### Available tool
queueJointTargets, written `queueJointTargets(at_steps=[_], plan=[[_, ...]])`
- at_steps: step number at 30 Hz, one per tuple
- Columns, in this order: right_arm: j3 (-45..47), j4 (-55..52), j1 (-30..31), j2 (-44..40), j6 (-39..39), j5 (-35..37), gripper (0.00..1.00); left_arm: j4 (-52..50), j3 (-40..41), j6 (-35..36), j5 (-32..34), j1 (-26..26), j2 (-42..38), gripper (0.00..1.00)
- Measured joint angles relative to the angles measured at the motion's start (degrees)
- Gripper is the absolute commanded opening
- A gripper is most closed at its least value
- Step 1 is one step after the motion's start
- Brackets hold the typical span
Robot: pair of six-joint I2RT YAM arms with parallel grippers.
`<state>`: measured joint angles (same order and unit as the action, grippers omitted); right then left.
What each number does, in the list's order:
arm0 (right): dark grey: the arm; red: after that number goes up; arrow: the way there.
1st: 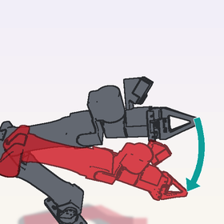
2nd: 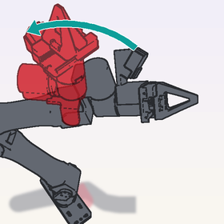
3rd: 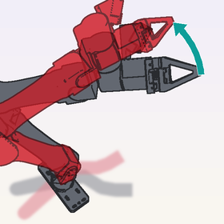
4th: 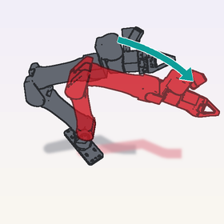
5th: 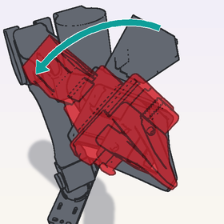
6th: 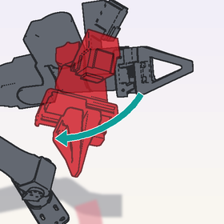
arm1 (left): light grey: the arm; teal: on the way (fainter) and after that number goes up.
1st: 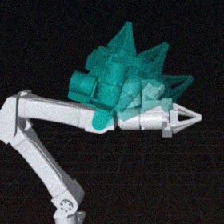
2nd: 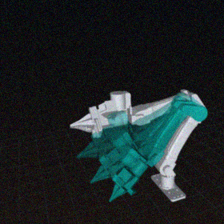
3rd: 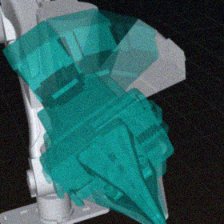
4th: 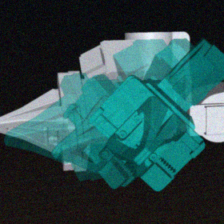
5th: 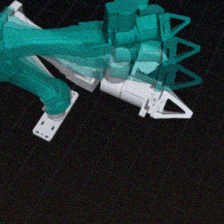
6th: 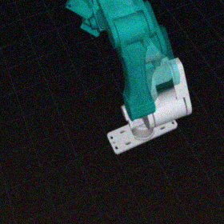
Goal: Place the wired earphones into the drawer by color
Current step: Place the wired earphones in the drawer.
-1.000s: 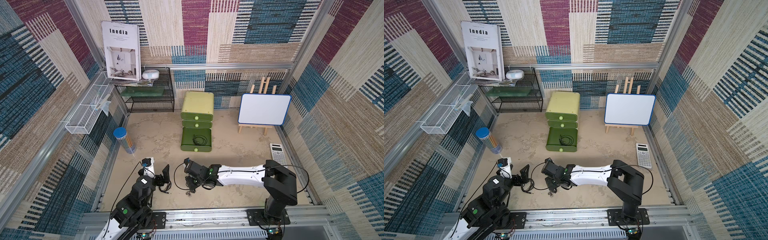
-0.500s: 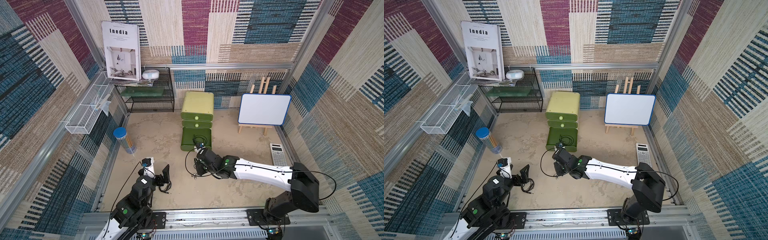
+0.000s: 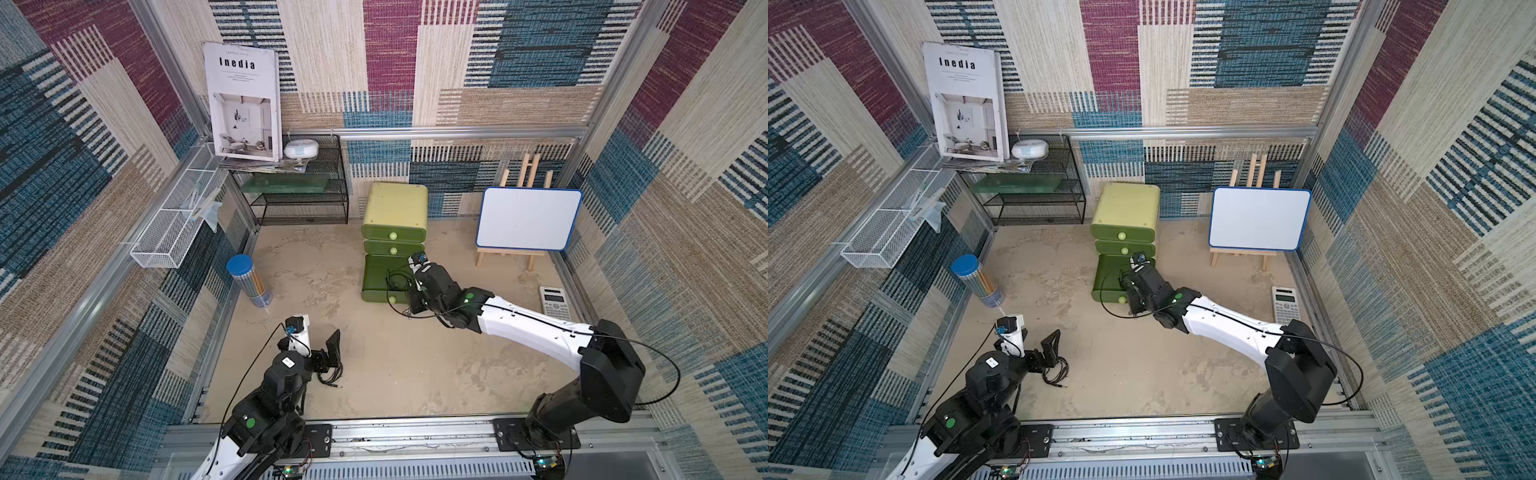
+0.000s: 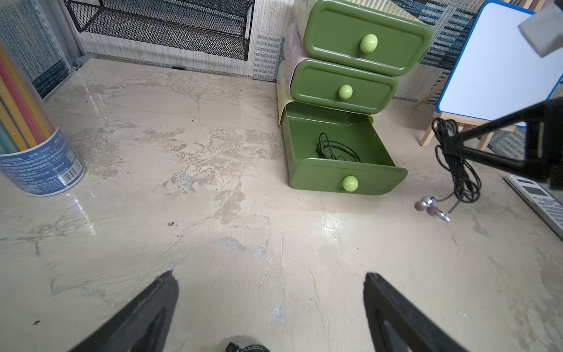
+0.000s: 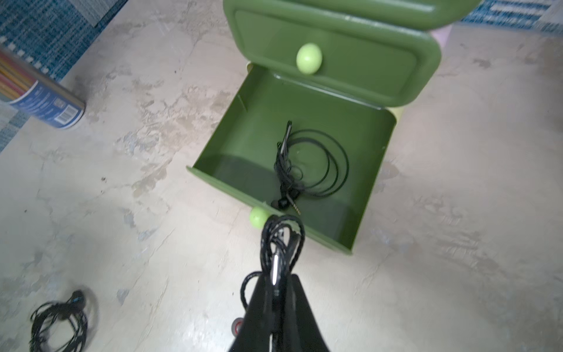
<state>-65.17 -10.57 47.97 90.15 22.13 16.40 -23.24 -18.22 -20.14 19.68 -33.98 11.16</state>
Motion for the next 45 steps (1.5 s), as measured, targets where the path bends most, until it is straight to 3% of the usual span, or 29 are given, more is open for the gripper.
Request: queueJointTargets(at_steps=[16, 35, 40, 45], plan=[[-16.2, 3.1, -7.3, 16.4, -6.3, -0.3, 0.0, 0.1, 0.0, 0.0, -0.1, 0.0, 0.0, 0.99], [-18.6, 3.6, -8.5, 24.8, -6.5, -3.5, 0.0, 0.2, 0.1, 0.2, -0.1, 0.0, 0.0, 0.99], [-18.7, 3.6, -8.5, 24.8, -6.4, -3.7, 0.1, 0.1, 0.1, 0.2, 0.0, 0.0, 0.0, 0.99], [-18.6, 3.3, -8.5, 24.1, -6.0, -4.7, 0.36, 0.2, 0.1, 0.2, 0.1, 0.0, 0.2, 0.99]])
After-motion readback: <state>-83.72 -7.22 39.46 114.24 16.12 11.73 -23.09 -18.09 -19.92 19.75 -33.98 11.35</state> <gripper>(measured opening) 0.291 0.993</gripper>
